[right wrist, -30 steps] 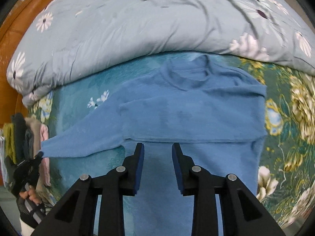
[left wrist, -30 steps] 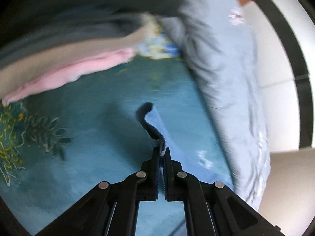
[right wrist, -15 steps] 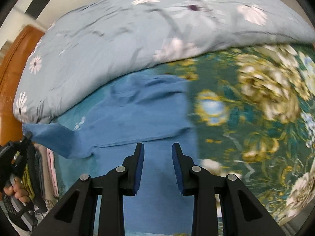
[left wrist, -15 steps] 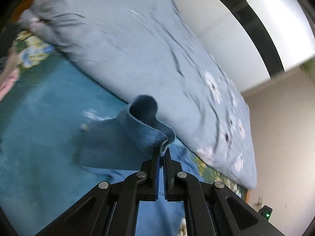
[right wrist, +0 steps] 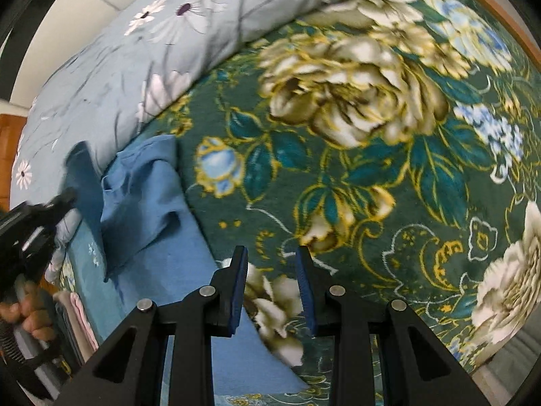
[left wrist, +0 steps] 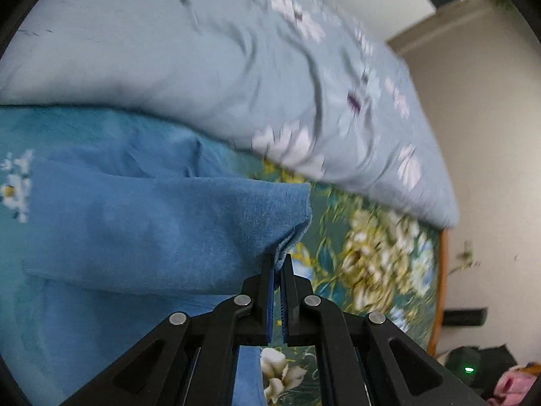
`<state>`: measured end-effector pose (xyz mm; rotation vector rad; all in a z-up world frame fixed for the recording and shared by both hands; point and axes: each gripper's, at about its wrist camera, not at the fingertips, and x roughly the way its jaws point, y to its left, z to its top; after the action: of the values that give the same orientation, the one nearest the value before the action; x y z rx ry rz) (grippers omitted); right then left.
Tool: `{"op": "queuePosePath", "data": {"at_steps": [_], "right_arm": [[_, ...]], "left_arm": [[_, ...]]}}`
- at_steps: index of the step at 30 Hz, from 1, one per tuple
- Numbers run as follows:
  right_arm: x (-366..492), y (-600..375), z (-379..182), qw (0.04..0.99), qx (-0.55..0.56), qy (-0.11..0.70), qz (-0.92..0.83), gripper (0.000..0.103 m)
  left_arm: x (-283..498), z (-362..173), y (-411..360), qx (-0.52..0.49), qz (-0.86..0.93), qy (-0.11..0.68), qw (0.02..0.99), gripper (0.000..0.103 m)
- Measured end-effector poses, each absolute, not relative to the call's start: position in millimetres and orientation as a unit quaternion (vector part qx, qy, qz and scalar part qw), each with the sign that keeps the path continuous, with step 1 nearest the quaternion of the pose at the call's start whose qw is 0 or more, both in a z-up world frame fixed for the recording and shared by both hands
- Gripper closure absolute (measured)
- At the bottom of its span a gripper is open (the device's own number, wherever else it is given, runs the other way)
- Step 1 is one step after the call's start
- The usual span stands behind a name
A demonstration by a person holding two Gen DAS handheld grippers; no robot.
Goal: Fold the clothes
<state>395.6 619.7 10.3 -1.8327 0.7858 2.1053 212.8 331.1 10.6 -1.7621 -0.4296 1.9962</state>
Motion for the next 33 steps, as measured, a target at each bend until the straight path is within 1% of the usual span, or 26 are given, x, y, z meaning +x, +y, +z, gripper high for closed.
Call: {"op": "queuePosePath", "data": {"at_steps": [4,7,12,14,15,16,18,21,23,25,29,33], "right_arm": [[394.1,623.0,0.4,0.123,-0.631,0.276,0.714,0.073],[391.0,623.2,-5.5,0.125,-0.633,0.278,0.711,0.073],[383.8,620.4,-10.2,0.125,-0.633,0.278,0.711,0.073],[381.1,618.0,-10.4,0.123,-0.634,0.276,0.712,0.073],[380.0,616.5,-9.7,0.122,-0.635,0.274,0.712,0.073],[379.2,614.7,-8.5,0.121,-0.635,0.273,0.713,0.073],[377.6,609.4,-5.1,0.114,-0.635,0.268,0.715,0.073],[377.7,598.9,-2.1,0.097,-0.640,0.259,0.717,0.073],[380.0,590.3,-5.1,0.079,-0.650,0.253,0.712,0.072],[388.1,575.9,-13.9,0.050,-0.669,0.239,0.702,0.065],[412.0,550.1,-35.2,0.002,-0.707,0.214,0.674,0.064],[444.6,537.4,-55.6,-0.011,-0.732,0.204,0.650,0.060]], "left_arm": [[213.5,-30.8,357.7,-0.673,0.696,-0.123,0.219,0.100],[217.1,-52.2,366.1,-0.690,0.683,-0.100,0.219,0.100],[222.6,-69.1,373.2,-0.707,0.666,-0.085,0.222,0.097],[224.3,-67.5,373.9,-0.711,0.659,-0.089,0.227,0.089],[226.2,-62.4,371.4,-0.711,0.657,-0.094,0.234,0.081],[229.0,-54.6,365.5,-0.706,0.659,-0.096,0.240,0.070],[234.7,-39.0,353.8,-0.698,0.662,-0.101,0.253,0.063],[246.1,-15.0,315.6,-0.684,0.676,-0.108,0.252,0.058],[255.2,-5.7,281.5,-0.679,0.687,-0.108,0.233,0.055],[271.6,-5.4,236.3,-0.680,0.698,-0.098,0.202,0.051],[310.4,-25.6,151.5,-0.708,0.690,-0.075,0.132,0.050],[354.3,-52.9,85.3,-0.739,0.659,-0.097,0.100,0.050]]}}
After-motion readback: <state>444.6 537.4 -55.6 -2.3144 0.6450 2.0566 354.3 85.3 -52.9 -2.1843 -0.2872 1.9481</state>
